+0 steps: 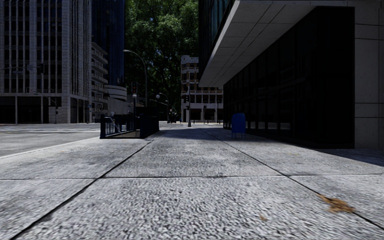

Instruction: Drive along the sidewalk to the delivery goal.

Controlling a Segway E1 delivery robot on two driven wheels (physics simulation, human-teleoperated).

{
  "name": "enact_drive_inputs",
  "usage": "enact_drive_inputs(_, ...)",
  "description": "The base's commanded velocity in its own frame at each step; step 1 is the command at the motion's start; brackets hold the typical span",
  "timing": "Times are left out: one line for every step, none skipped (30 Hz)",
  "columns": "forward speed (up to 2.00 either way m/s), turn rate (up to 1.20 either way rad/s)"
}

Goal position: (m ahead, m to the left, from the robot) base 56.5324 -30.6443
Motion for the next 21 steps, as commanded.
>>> enact_drive_inputs(2.00,0.00)
enact_drive_inputs(2.00,0.00)
enact_drive_inputs(2.00,0.00)
enact_drive_inputs(2.00,0.00)
enact_drive_inputs(2.00,0.00)
enact_drive_inputs(2.00,0.00)
enact_drive_inputs(2.00,0.00)
enact_drive_inputs(2.00,0.00)
enact_drive_inputs(2.00,0.00)
enact_drive_inputs(2.00,0.00)
enact_drive_inputs(2.00,0.00)
enact_drive_inputs(2.00,0.00)
enact_drive_inputs(2.00,0.00)
enact_drive_inputs(2.00,0.00)
enact_drive_inputs(2.00,0.00)
enact_drive_inputs(2.00,0.00)
enact_drive_inputs(2.00,0.00)
enact_drive_inputs(2.00,0.00)
enact_drive_inputs(2.00,0.00)
enact_drive_inputs(2.00,0.00)
enact_drive_inputs(2.00,0.00)
